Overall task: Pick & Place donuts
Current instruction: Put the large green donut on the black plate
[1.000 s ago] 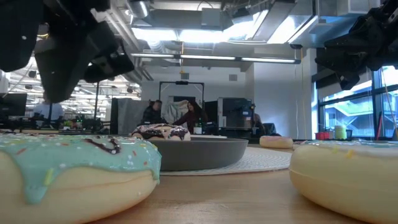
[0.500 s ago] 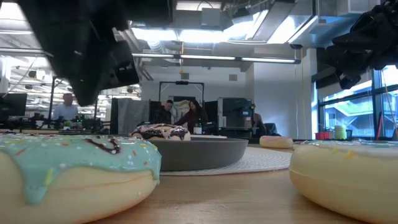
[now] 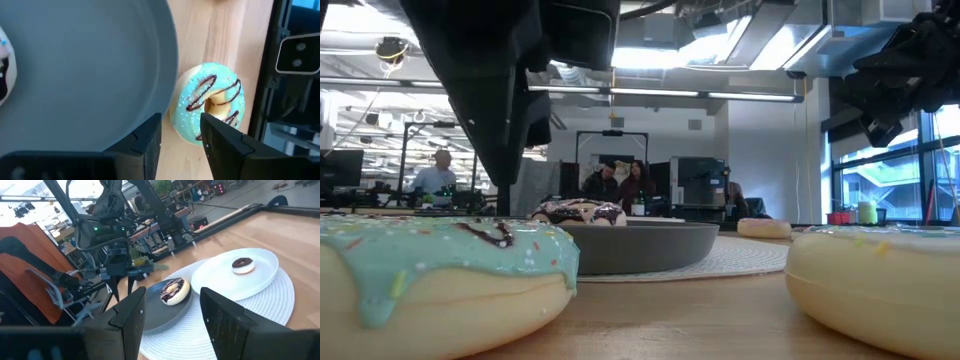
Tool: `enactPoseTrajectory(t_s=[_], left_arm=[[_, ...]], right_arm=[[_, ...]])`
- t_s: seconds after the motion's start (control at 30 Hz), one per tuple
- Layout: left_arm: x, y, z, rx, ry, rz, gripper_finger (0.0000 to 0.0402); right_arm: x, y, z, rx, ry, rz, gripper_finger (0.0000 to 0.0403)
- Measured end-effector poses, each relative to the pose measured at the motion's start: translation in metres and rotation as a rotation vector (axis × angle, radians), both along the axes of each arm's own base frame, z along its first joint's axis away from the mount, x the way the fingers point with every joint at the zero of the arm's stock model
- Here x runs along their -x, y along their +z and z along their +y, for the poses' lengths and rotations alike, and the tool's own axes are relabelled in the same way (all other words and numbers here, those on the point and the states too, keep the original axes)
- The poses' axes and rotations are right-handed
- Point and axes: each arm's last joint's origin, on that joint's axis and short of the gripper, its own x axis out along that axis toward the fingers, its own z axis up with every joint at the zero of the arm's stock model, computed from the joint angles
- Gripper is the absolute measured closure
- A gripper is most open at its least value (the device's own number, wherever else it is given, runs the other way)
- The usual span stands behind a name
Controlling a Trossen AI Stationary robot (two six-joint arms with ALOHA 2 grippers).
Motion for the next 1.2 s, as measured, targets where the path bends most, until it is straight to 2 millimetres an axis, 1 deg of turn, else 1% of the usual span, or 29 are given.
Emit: enactPoseTrajectory(t_s=[0.13,0.37,0.43,0.57,0.67,0.8,0.93,1.13,1.2], left_arm=[[-0.002,0.0,0.004,0.024,0.071,0.024,0.0271],[-0.003,0.0,0.007,0.037,0.114,0.037,0.0272],[-0.003,0.0,0.008,0.054,0.16,0.055,0.0273],[-0.003,0.0,0.008,0.067,0.247,0.077,0.0274],[-0.002,0.0,0.005,0.078,0.325,0.1,0.0274],[0.002,0.0,-0.004,0.111,0.388,0.134,0.0274],[0.008,0.0,-0.016,0.148,0.473,0.176,0.0274],[0.02,0.0,-0.039,0.154,0.594,0.188,0.0274],[0.023,0.005,-0.048,0.144,0.639,0.18,0.0274]], right_arm=[[0.0,0.0,0.0,-0.022,-0.001,0.001,0.0215],[0.0,0.0,0.0,-0.01,0.0,0.0,0.0215],[0.0,0.0,0.0,0.042,0.0,-0.001,0.0215],[0.0,0.0,0.0,0.212,0.001,-0.007,0.0215],[0.0,0.0,0.0,0.258,0.002,-0.009,0.0215],[0.0,0.0,0.0,0.236,0.002,-0.008,0.0215],[0.0,0.0,0.0,0.267,0.003,-0.009,0.0215],[0.0,0.0,0.0,0.317,0.003,-0.011,0.0215],[0.0,0.0,0.0,0.324,0.003,-0.011,0.0215]])
